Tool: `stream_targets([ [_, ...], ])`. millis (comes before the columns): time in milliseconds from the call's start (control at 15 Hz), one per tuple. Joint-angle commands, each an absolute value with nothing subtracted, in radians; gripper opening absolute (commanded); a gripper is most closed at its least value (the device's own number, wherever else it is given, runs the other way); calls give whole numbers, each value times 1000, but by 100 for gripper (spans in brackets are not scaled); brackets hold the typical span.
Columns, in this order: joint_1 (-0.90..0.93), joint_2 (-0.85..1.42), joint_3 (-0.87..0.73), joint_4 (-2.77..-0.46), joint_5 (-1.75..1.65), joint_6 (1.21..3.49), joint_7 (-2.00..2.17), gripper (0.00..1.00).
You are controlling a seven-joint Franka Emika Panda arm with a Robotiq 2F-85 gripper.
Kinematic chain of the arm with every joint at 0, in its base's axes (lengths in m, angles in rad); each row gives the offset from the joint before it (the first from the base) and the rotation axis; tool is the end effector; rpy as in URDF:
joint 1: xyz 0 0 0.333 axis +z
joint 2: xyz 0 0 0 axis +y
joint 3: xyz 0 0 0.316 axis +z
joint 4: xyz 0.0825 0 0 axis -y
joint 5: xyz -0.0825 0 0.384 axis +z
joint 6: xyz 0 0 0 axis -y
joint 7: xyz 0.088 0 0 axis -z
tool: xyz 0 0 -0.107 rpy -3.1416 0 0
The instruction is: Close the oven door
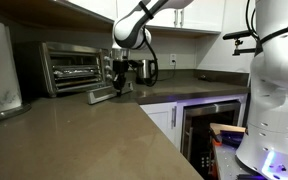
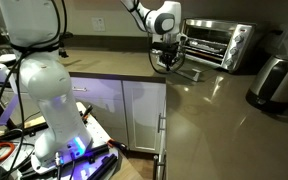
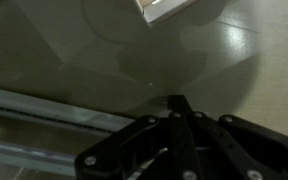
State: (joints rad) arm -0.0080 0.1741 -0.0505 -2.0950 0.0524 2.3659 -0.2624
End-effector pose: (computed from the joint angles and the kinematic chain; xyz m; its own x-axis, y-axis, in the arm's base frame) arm 0.5802 -0.0328 0.3484 0.9807 0.1675 0.1013 0.1689 -0.9856 -0.0053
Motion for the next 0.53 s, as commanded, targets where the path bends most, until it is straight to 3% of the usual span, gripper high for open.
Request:
stream_targets([
  [0,-19,185,-48,-2070,-4,2374,-202,0],
  [467,-13,191,-63,-2045,-123,2395,-99,0],
])
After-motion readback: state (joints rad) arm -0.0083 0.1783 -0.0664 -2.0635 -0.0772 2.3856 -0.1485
